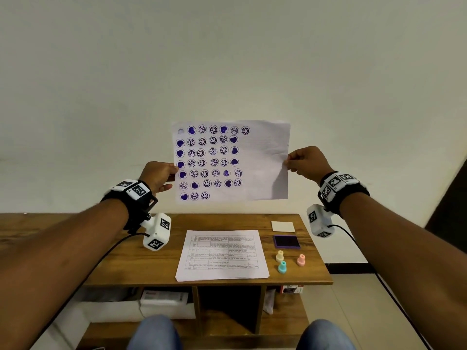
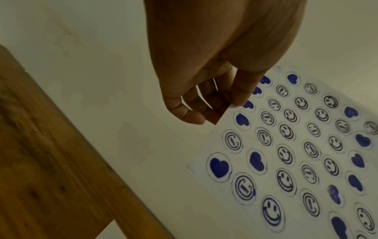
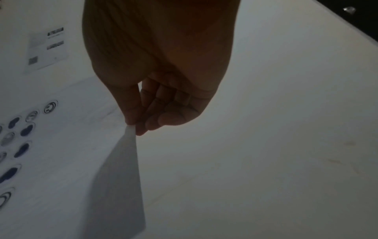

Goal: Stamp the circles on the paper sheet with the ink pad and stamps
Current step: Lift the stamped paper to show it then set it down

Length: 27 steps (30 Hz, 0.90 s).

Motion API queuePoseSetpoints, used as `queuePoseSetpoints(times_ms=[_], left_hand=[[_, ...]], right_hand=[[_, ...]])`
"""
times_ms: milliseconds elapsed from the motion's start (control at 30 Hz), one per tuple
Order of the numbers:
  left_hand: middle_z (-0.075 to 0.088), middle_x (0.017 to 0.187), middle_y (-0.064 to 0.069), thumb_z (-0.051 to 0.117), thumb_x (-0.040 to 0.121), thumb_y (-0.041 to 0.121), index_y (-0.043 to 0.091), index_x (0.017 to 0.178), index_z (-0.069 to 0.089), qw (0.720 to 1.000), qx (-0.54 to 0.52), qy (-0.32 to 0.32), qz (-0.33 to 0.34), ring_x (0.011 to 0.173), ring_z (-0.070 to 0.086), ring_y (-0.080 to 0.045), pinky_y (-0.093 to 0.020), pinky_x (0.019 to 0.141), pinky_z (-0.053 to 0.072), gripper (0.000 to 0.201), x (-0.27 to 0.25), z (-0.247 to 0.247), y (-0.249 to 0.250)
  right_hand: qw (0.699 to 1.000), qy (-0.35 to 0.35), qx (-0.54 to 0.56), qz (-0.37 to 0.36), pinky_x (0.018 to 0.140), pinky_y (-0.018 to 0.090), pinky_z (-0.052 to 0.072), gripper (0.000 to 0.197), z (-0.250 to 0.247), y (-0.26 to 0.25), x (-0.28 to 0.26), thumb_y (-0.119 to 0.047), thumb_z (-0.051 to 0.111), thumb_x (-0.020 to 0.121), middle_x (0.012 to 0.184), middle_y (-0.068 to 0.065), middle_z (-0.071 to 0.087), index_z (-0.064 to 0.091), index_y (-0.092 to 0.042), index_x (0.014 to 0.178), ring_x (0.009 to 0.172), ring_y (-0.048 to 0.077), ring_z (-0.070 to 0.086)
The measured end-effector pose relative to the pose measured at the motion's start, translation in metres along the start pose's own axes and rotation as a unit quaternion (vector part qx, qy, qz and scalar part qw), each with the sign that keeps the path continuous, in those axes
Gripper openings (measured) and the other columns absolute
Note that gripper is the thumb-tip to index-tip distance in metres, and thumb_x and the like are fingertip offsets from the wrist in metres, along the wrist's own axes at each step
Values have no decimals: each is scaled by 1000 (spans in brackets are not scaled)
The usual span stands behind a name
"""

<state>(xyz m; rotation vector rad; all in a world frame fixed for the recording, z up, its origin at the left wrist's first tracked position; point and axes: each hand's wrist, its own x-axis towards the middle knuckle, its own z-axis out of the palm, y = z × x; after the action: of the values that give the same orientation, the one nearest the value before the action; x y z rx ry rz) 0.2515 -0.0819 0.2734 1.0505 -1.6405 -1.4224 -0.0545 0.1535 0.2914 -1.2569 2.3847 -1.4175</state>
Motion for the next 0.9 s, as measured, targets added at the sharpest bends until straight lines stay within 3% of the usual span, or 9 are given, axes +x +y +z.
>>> queuePoseSetpoints(times_ms=[100, 200, 333, 467, 533, 633, 733, 800, 900], left_hand=[[69, 84, -1, 62, 87, 15, 14, 93, 66, 1000, 20, -16, -17, 77, 65, -14, -29, 68, 48, 7, 1, 0, -19], [72, 85, -4, 62, 87, 14, 13, 86, 67, 997, 58, -37, -44, 79, 68, -18, -32, 75, 53, 6, 4, 1, -50], [72, 72, -2, 60, 88, 8, 11, 78, 66, 991, 91, -51, -81, 62, 69, -16, -23, 48, 53, 12, 8, 2, -102], [72, 87, -10, 62, 88, 14, 13, 81, 66, 982, 125, -76, -123, 72, 64, -21, -18, 43, 39, 8, 22, -3, -161], [71, 93, -12, 61, 89, 14, 13, 81, 65, 977, 123, -100, -144, 68, 65, -18, -18, 44, 41, 9, 31, -4, -186], [68, 91, -13, 59, 91, 11, 14, 81, 64, 970, 117, -121, -175, 46, 60, -4, -15, 35, 38, 12, 41, -6, -215], [71, 90, -9, 63, 89, 13, 17, 80, 66, 962, 140, -126, -199, 67, 62, -13, -16, 38, 40, 10, 47, -5, -236], [71, 87, -8, 63, 89, 14, 17, 81, 67, 958, 158, -126, -206, 70, 60, -16, -13, 36, 37, 9, 51, -4, -249], [74, 90, -6, 64, 89, 17, 18, 89, 68, 950, 172, -136, -221, 68, 62, -11, -13, 39, 37, 4, 59, -1, -264]], right_hand=[[998, 7, 42, 43, 59, 25, 48, 12, 14, 14, -6, -5, 78, 80, 67, 8, 67, 73, -11, 71, 62, 18, 62], [996, -5, 29, 89, 61, 29, 50, 10, 39, 41, -11, -6, 81, 78, 69, 12, 69, 74, -10, 72, 61, 20, 62], [989, -40, 8, 139, 62, 28, 51, 15, 78, 74, -24, -4, 81, 77, 65, 5, 68, 74, -13, 68, 60, 19, 62], [980, -79, -17, 179, 73, 34, 57, 15, 115, 114, -28, -15, 84, 72, 65, -1, 72, 75, -21, 61, 67, 20, 67], [977, -95, -24, 188, 76, 35, 57, 9, 131, 125, -31, -19, 83, 72, 67, -4, 73, 77, -20, 65, 66, 16, 66], [973, -110, -32, 200, 68, 27, 53, 10, 149, 128, -37, -8, 77, 82, 68, -3, 66, 74, -14, 76, 64, 13, 61], [965, -130, -49, 220, 56, 22, 47, 19, 167, 141, -35, -8, 78, 82, 66, -5, 65, 70, -21, 71, 60, 11, 60], [961, -140, -75, 227, 62, 26, 52, 17, 180, 149, -33, -10, 80, 80, 65, -5, 66, 70, -22, 72, 60, 11, 61], [954, -151, -110, 234, 84, 35, 57, 13, 195, 161, -32, -14, 81, 79, 71, -4, 70, 72, -22, 74, 77, 18, 67]])
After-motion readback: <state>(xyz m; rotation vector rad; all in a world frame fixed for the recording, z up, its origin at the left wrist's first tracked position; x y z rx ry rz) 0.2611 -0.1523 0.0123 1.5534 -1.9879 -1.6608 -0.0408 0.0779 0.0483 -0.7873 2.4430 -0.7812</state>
